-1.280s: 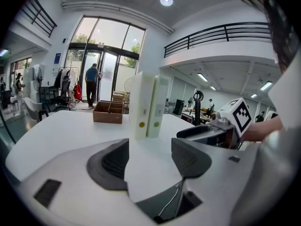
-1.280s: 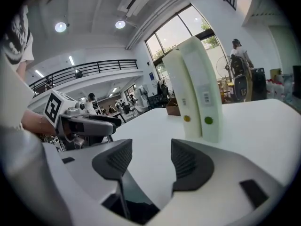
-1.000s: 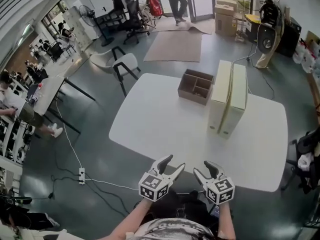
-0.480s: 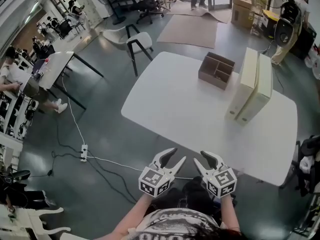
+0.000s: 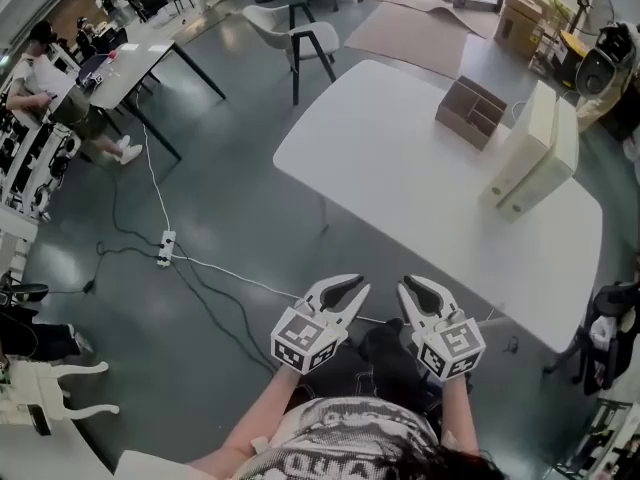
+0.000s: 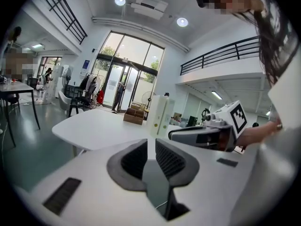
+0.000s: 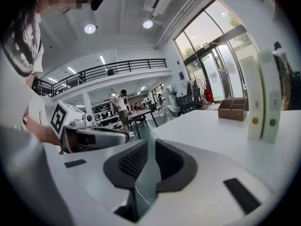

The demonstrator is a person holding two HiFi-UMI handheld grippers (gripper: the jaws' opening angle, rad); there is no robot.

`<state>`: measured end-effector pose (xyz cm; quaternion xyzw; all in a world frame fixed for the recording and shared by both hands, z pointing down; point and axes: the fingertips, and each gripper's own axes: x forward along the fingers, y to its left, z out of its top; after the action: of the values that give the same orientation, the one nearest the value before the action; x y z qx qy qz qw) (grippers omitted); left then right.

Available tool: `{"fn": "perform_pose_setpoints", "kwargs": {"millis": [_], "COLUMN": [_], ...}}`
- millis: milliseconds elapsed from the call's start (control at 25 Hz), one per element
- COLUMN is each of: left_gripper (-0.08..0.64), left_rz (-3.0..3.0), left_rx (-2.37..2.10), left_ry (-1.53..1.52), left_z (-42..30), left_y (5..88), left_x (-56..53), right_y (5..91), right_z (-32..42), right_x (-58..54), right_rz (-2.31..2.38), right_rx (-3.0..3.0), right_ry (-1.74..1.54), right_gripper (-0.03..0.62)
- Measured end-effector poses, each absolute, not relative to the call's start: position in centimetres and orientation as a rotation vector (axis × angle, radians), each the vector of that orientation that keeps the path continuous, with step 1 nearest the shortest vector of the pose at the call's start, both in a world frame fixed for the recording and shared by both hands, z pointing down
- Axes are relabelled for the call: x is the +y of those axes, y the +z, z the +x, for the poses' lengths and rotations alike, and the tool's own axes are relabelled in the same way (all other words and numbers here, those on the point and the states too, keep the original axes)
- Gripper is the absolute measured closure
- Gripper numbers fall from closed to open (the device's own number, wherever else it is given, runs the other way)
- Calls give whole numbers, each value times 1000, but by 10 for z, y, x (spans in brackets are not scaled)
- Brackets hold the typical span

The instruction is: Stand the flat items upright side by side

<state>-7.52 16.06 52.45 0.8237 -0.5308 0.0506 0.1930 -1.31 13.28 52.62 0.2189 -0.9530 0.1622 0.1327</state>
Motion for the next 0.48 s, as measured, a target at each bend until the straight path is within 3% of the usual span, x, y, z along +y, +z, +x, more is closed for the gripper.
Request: {"fn": "perform_pose_setpoints", "kwargs": {"millis": [160,480], "left_gripper": [520,538], "left_rz": [2335,2400], "left_rx": [-1457,-1412], "left_ry": [172,197], "left_z": [-77,-68], "left_y": [526,516], "left_x": [184,210], "right_y": [519,514], "right_z": [-14,-11], "right_x": [152,177], "right_rz": [674,708], "right_rx": [-2777,-2776], "right_ry": [446,391], "right_gripper": [601,601]}}
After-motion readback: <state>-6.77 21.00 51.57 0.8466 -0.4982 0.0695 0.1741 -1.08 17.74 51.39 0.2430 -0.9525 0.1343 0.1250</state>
